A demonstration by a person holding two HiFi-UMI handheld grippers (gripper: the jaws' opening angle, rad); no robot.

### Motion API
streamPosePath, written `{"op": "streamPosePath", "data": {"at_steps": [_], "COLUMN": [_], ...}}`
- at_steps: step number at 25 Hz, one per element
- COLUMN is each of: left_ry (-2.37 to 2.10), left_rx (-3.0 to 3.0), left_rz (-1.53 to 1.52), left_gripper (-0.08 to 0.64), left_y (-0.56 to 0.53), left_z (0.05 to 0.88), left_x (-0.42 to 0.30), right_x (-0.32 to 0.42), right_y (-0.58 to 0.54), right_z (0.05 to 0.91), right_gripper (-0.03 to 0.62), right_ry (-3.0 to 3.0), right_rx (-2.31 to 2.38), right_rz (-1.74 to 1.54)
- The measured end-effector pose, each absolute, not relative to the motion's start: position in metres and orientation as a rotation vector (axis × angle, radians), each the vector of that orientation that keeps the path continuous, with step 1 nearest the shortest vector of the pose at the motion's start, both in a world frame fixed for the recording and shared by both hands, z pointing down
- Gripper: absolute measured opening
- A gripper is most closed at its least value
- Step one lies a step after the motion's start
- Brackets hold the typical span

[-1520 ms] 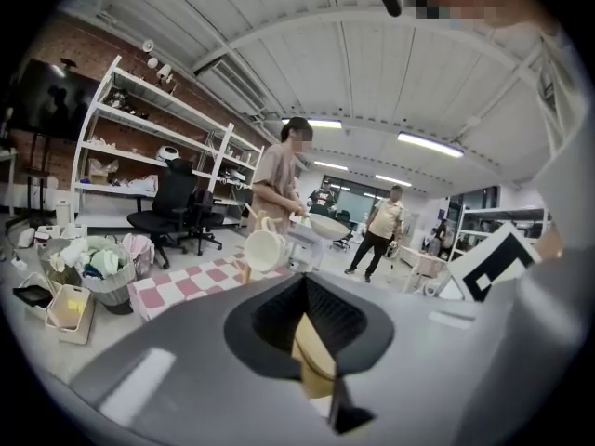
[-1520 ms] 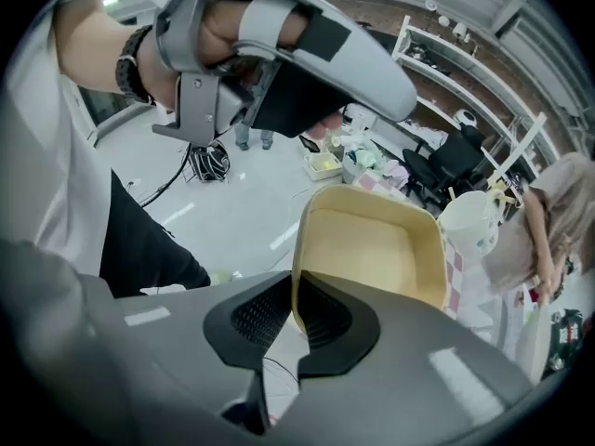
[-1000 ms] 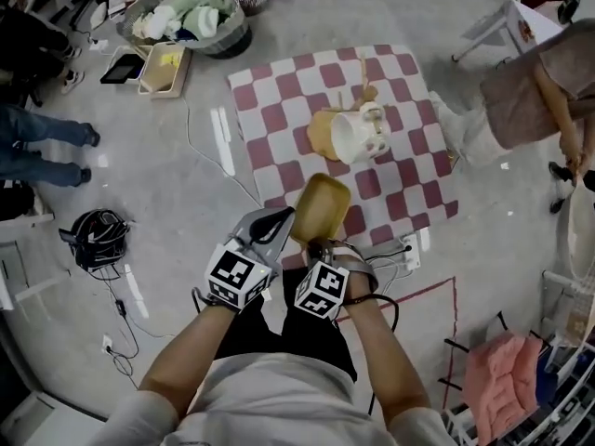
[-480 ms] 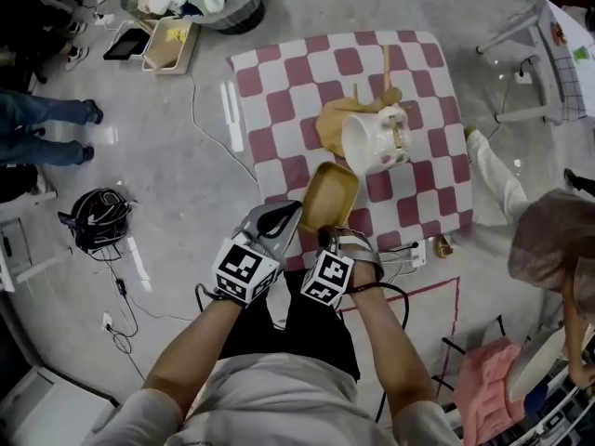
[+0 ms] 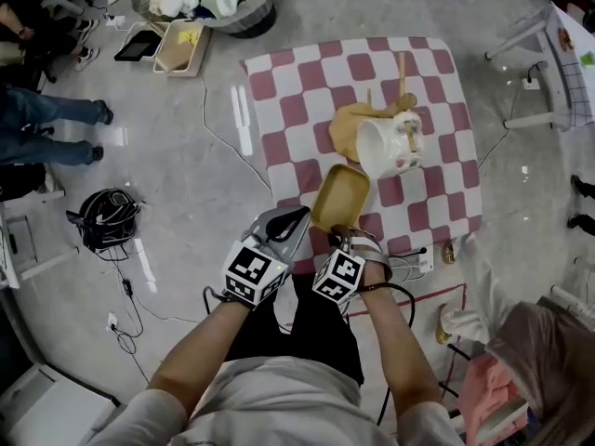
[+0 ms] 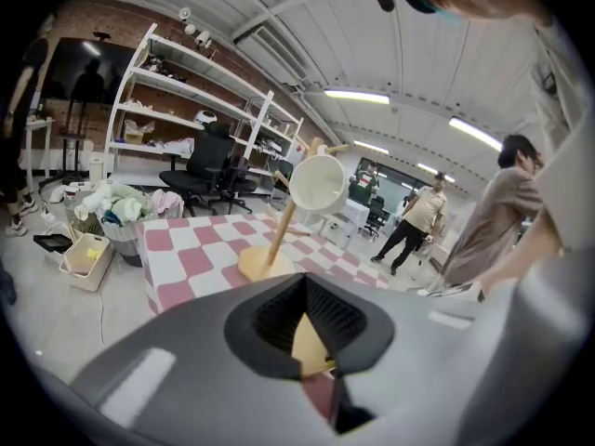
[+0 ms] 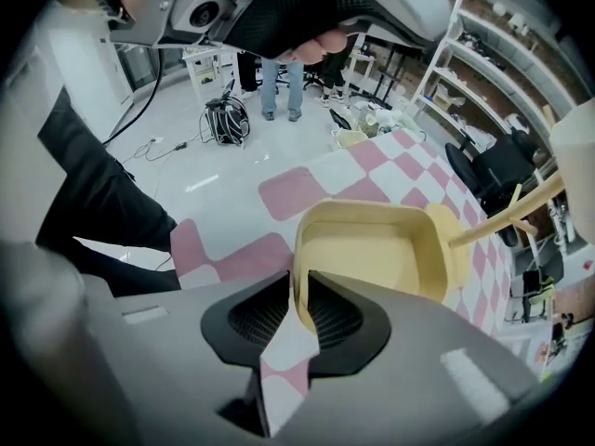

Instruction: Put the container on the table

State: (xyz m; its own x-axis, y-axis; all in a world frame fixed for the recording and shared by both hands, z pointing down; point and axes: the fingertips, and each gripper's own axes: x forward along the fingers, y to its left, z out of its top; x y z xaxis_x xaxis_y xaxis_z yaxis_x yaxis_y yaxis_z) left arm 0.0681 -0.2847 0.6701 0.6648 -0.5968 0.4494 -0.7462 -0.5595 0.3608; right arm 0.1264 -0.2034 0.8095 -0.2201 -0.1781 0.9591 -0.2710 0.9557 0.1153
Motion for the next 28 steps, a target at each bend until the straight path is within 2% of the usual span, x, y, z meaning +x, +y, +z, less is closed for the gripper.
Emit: {"op": "streamPosePath", "data": {"at_steps": [12,16,28], "left_ry": [-0.967,-0.958,-0.925], "left_rx": [2.398,2.430,2.522], "left_rz": [0.387,0.383,0.290], "left_gripper": [0.006,0.006,0.006], "left_y": [-0.256,-0.246,-0.224], "left_z": [0.637,0.615,0.525], "left_x": [0.055,0.047,0.027], "right_x": [0.111,0.103,0.073], "right_y": [-0.201,-0.203,-0.210], "right_z": [0.724,0.684,0.560], "right_gripper": [0.043,0.011,0.009], "right_ry": [-1.885,-1.942,-2.124], "right_rx": [0.626,0.781,1.153], "right_rz": [0.165,0.214,0.293]}}
